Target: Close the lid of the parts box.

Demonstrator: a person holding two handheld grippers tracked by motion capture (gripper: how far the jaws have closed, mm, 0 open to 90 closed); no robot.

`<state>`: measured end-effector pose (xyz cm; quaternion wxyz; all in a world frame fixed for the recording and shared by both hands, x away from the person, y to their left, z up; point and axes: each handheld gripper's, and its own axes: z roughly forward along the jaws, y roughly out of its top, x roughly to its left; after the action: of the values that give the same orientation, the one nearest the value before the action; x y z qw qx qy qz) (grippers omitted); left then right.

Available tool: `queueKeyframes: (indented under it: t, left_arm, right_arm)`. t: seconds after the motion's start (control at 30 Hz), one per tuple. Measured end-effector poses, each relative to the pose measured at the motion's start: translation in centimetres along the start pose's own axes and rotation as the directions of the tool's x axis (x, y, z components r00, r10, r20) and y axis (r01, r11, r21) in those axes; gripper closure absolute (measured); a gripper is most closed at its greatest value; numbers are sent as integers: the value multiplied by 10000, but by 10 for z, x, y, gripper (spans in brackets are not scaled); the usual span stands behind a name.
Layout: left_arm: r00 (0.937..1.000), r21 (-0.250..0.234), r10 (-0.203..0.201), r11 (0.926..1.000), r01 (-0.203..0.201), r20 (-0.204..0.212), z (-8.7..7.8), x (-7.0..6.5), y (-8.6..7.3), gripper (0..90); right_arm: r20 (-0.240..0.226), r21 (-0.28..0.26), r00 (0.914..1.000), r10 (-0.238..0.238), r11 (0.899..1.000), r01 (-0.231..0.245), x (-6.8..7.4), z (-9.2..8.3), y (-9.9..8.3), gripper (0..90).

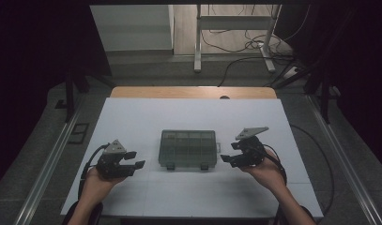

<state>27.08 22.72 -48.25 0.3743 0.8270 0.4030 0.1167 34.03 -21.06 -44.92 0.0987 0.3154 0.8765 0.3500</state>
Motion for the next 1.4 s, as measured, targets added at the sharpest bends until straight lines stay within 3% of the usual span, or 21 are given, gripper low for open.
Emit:
queueKeyframes:
  t: [0.3,0.57,0.7,0.83,1.07,1.4]
  left_arm:
    - [9999,-183,-152,9997,151,-78,-6,5,-4,341]
    - [9971,-699,-751,9948,739,-151,-12,7,-8,107]
    - [9958,-766,-869,9935,845,-290,-17,8,-13,49]
    - [9928,-975,-1135,9892,1093,-377,-22,10,-18,30]
    - [9910,-1235,-1215,9858,1139,-555,-27,11,-24,10]
    - [9888,-1602,-1023,9835,841,-1090,-34,7,-31,0]
  right_arm:
    - [179,-273,9998,-82,9996,87,-2,-7,-8,156]
    - [230,-553,9995,226,9982,-213,-6,-17,-18,51]
    - [304,-676,9992,255,9974,-234,-9,-23,-24,11]
    - [486,-896,9985,238,9958,-194,-10,-31,-29,0]
    - [699,-1259,9966,425,9915,-334,-12,-45,-40,0]
    - [871,-1570,9937,709,9860,-566,-11,-58,-52,0]
